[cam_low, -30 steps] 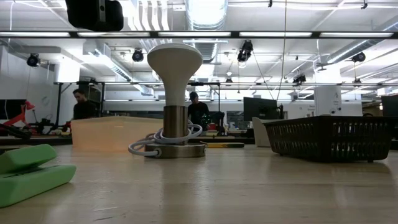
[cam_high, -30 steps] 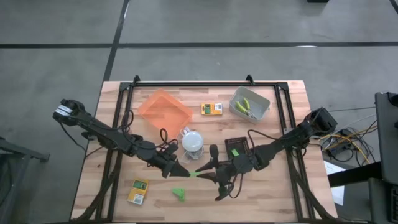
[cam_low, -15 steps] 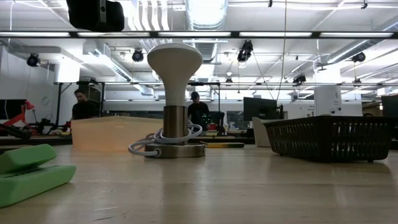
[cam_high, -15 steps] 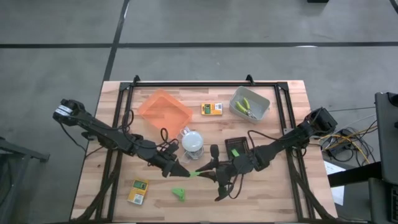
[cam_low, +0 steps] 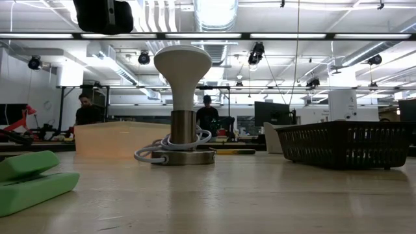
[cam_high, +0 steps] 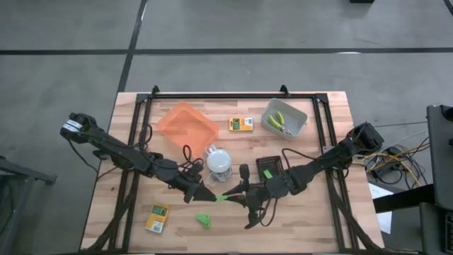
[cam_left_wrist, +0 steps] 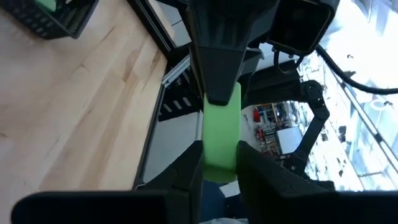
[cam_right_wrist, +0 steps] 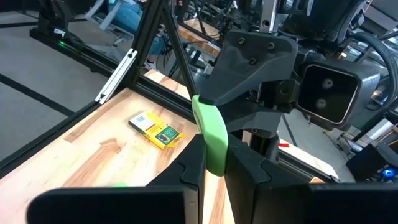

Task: Pick & Place School Supplies
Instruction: Put the green eraser into the black bin

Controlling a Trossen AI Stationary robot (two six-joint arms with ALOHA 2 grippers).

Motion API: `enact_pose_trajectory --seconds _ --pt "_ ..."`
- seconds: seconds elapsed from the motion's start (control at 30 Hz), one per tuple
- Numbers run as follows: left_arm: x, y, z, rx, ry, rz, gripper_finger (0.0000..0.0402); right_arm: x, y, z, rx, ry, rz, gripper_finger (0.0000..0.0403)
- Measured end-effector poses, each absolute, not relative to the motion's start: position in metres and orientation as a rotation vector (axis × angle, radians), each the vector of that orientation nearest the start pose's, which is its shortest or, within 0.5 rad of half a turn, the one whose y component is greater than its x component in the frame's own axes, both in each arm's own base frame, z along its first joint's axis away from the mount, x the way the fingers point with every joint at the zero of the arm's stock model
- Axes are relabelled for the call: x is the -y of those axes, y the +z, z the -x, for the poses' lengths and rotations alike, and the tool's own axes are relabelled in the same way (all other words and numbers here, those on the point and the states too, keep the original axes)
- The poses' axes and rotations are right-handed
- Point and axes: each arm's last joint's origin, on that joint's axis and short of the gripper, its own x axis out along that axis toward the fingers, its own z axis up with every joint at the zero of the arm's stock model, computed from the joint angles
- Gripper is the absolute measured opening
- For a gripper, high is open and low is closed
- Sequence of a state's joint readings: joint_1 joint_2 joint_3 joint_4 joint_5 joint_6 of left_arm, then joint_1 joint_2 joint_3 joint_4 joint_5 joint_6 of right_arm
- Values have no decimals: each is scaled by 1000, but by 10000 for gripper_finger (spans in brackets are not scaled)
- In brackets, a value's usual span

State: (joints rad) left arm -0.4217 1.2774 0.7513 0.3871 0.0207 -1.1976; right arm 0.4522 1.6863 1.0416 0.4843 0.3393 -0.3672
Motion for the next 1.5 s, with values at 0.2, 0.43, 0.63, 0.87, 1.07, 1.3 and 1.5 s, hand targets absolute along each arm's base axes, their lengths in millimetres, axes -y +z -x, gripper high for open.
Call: enact_pose_trajectory --seconds 0.2,0.43,0.63,0.87,1.07,1.3,1.5 --pt "116 271 -257 -370 -298 1103 88 -156 251 -343 -127 138 428 34" --pt "115 271 -257 -362 -272 1106 118 -155 251 -343 -130 135 429 34" --pt "115 271 -257 -361 -267 1108 153 -155 251 -343 -129 131 428 34" --pt "114 271 -257 -362 -257 1135 178 -155 251 -343 -128 134 428 34" --pt "114 272 -257 -360 -258 1135 189 -155 251 -343 -128 137 428 34" --pt "114 272 -257 -362 -256 1147 191 -155 251 -343 -128 139 428 34" --pt "114 272 -257 -365 -253 1167 191 -155 251 -343 -128 139 428 34"
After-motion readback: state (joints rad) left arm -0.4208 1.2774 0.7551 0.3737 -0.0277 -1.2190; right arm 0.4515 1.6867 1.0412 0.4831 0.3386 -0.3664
